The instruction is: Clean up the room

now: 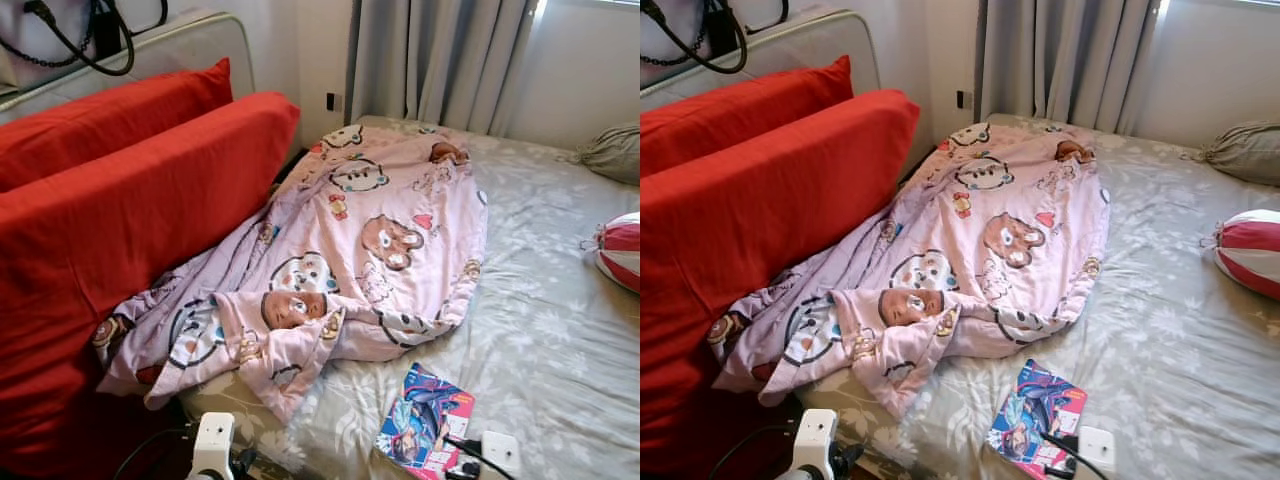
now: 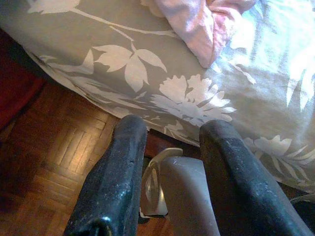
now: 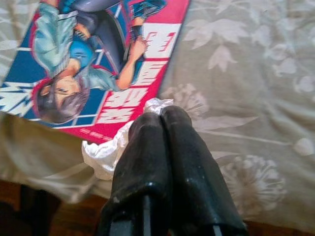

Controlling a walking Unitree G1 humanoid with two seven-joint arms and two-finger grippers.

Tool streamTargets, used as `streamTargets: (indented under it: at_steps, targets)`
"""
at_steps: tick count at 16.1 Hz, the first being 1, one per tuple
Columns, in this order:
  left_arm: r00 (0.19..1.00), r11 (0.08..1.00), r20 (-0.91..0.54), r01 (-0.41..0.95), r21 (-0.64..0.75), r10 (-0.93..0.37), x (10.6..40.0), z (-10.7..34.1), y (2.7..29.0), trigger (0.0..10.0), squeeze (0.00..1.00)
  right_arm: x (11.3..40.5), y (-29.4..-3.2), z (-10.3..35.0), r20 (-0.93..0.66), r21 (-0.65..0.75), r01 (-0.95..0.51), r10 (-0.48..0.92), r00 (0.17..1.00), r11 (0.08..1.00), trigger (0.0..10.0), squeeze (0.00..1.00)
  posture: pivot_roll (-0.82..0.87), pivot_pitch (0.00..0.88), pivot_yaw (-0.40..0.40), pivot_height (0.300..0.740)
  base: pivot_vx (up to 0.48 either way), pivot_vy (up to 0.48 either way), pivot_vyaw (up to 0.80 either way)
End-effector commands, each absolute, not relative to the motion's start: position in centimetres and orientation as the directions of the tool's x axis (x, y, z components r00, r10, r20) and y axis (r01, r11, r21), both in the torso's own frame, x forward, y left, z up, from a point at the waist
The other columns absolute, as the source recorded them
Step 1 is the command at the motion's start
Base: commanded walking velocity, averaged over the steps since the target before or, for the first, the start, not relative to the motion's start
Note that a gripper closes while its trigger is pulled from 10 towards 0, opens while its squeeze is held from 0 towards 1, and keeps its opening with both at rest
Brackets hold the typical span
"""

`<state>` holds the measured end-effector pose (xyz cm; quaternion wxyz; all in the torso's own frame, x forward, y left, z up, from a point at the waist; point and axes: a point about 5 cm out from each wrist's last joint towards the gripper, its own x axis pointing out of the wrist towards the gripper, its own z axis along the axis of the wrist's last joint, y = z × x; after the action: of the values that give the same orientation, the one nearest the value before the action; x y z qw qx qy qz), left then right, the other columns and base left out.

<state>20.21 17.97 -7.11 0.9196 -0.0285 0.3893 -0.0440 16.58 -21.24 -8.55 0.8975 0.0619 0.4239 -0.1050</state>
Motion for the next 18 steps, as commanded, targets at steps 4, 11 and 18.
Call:
streamTargets:
  at_steps: [4, 11, 18]
  targets:
    - [0.678, 0.995, -0.728, 0.056, -0.085, -0.100, 19.7, -7.4, 18.1, 10.0, 0.00, 15.3, -22.0, -8.9, -0.798, 0.017, 0.244, -0.134, 0.587, 0.970, 10.0, 0.00, -0.01, 0.000, -0.001, 0.701, -0.288, 0.000, 0.00]
    - [0.679, 0.995, -0.727, 0.055, -0.085, -0.100, 19.6, -7.4, 18.2, 10.0, 0.00, 14.6, -22.2, -9.2, -0.811, 0.012, 0.270, -0.149, 0.566, 0.963, 10.0, 0.00, -0.01, 0.000, 0.002, 0.701, -0.288, 0.000, 0.00]
    - [0.680, 0.994, -0.726, 0.053, -0.091, -0.103, 19.6, -7.5, 17.9, 10.0, 0.00, 15.0, -21.9, -9.1, -0.808, 0.016, 0.264, -0.144, 0.572, 0.964, 10.0, 0.00, -0.01, 0.000, -0.003, 0.701, -0.286, 0.000, 0.00]
